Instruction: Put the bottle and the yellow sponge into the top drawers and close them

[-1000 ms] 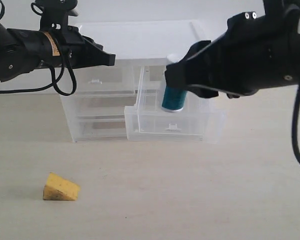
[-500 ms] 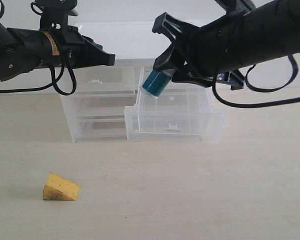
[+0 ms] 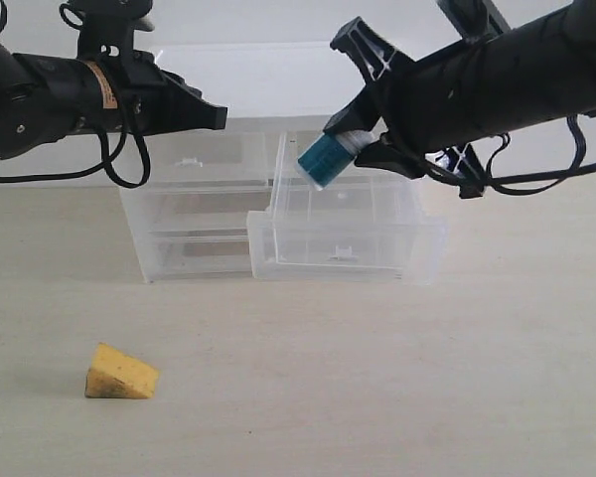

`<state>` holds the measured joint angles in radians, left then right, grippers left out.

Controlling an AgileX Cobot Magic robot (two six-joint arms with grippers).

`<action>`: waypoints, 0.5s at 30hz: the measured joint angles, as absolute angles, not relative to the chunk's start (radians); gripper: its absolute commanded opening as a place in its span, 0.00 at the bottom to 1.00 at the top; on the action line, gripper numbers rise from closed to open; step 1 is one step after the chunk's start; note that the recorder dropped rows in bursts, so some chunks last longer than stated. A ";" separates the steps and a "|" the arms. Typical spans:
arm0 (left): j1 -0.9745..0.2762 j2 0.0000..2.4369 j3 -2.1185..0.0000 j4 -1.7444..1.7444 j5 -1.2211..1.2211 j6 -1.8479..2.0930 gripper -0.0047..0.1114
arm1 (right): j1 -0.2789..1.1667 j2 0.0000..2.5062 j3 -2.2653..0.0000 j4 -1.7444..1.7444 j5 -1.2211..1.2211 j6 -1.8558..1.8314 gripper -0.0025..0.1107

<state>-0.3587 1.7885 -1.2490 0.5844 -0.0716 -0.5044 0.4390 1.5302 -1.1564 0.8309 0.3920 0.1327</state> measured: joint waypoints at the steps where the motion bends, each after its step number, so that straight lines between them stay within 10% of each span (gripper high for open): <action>1: -0.359 1.789 -1.249 0.584 -0.071 -0.504 0.08 | 0.434 1.530 -1.156 0.829 0.395 0.133 0.34; 10: -0.359 1.788 -1.251 0.584 -0.064 -0.504 0.08 | 0.421 1.538 -1.156 0.815 0.405 0.151 0.62; 15: -0.359 1.788 -1.251 0.584 -0.064 -0.504 0.08 | 0.421 1.545 -1.156 0.706 0.397 0.122 0.61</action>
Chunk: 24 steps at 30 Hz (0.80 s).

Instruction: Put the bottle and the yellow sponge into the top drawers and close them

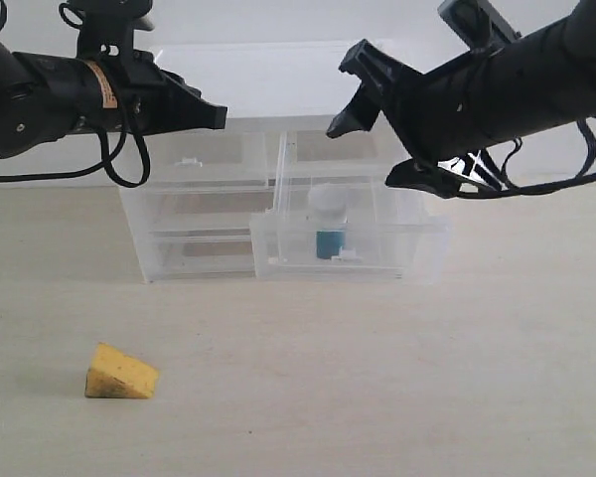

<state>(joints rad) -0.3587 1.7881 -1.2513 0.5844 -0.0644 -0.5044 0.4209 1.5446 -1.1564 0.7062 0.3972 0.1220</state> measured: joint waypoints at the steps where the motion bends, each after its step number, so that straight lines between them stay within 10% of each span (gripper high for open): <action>1: -0.359 1.788 -1.251 0.584 -0.063 -0.504 0.08 | 0.421 1.533 -1.164 0.674 0.396 0.054 0.59; 6: -0.359 1.788 -1.251 0.584 -0.063 -0.504 0.08 | 0.421 1.484 -1.202 0.633 0.487 -0.277 0.02; 24: -0.359 1.788 -1.251 0.584 -0.063 -0.504 0.08 | 0.421 1.483 -1.204 0.866 0.852 -0.994 0.02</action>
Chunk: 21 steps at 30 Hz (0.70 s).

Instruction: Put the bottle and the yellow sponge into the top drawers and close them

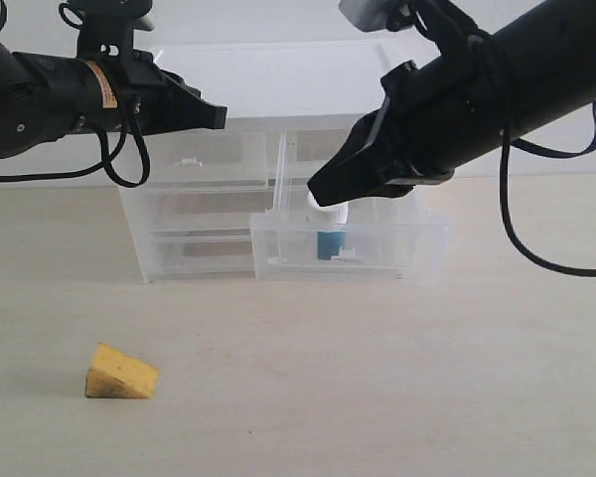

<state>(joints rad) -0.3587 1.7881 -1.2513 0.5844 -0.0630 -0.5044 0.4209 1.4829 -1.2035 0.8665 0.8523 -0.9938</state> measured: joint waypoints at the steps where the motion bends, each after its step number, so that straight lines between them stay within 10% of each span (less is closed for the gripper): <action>1: -0.359 1.788 -1.251 0.584 -0.063 -0.504 0.08 | 0.421 1.483 -1.204 0.868 0.852 -0.996 0.02; 21: -0.359 1.788 -1.251 0.584 -0.063 -0.504 0.08 | 0.478 1.595 -1.204 0.762 0.614 -1.004 0.02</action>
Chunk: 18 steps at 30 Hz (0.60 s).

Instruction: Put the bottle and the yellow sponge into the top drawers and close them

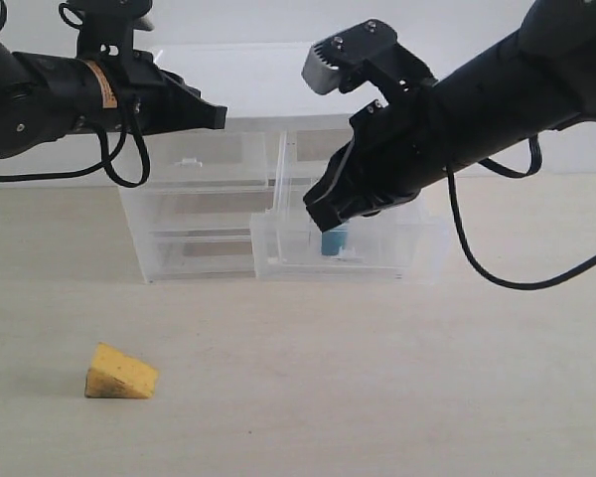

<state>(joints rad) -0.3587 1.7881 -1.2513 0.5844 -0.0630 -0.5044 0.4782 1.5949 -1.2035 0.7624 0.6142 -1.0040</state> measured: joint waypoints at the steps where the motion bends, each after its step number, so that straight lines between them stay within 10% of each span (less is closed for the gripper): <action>1: -0.359 1.788 -1.251 0.584 -0.063 -0.504 0.08 | 0.478 1.595 -1.204 0.747 0.594 -0.991 0.02; 18: -0.359 1.788 -1.251 0.586 -0.062 -0.504 0.08 | 0.478 1.571 -1.204 0.599 0.431 -0.876 0.02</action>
<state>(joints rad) -0.3587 1.7881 -1.2513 0.5862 -0.0623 -0.5044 0.4782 1.5707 -1.2035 0.5986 0.4307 -0.8758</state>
